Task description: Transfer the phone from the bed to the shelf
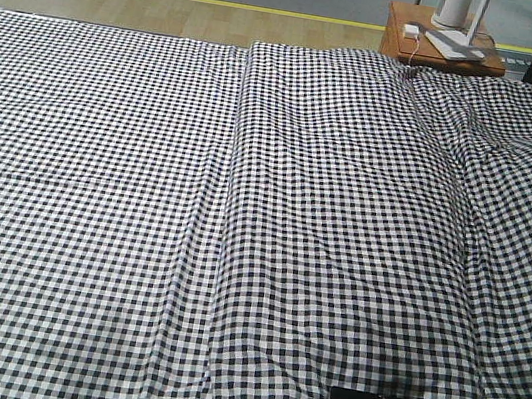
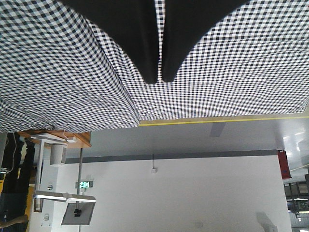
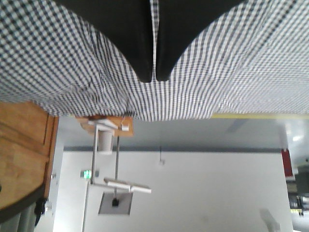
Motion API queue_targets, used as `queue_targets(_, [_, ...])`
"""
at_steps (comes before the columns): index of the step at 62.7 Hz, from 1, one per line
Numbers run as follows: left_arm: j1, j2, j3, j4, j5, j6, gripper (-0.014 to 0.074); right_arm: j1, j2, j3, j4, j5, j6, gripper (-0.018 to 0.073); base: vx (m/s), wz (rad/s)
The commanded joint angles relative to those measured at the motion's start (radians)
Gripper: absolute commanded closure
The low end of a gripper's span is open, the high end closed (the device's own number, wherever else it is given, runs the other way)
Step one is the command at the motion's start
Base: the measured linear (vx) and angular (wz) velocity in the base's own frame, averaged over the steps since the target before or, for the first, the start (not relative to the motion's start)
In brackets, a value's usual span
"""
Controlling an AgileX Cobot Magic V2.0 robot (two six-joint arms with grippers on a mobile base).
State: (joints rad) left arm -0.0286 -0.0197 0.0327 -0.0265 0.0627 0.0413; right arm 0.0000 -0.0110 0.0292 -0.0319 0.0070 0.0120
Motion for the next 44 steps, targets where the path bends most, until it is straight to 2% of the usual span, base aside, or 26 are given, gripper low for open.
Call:
queue_targets(1, [-0.004,-0.007,-0.024,-0.011,-0.070,-0.009,0.0595,-0.004,-0.009,0.006,-0.009,-0.190,-0.001,0.0564,0.00,0.00])
queue_targets(12, [-0.004,-0.007,-0.024,-0.011,-0.070,-0.009,0.0595,-0.004,-0.009,-0.014,-0.009,-0.443,-0.001,0.0564,0.00,0.00])
queue_targets(16, [-0.004,-0.007,-0.024,-0.011,-0.070,-0.009,0.0595,-0.004,-0.009,-0.060,-0.009,-0.466,-0.002,0.0564,0.00,0.00])
queue_targets(25, [-0.004,-0.007,-0.024,-0.011,-0.070,-0.009,0.0595,-0.004,0.000,-0.212,-0.009,-0.412,-0.005,0.0564,0.00,0.00])
queue_targets(44, [-0.004,-0.007,-0.024,-0.011,-0.070,-0.009,0.0595,-0.004,0.230,-0.569,-0.009,-0.112,-0.012,0.0561,0.00,0.00])
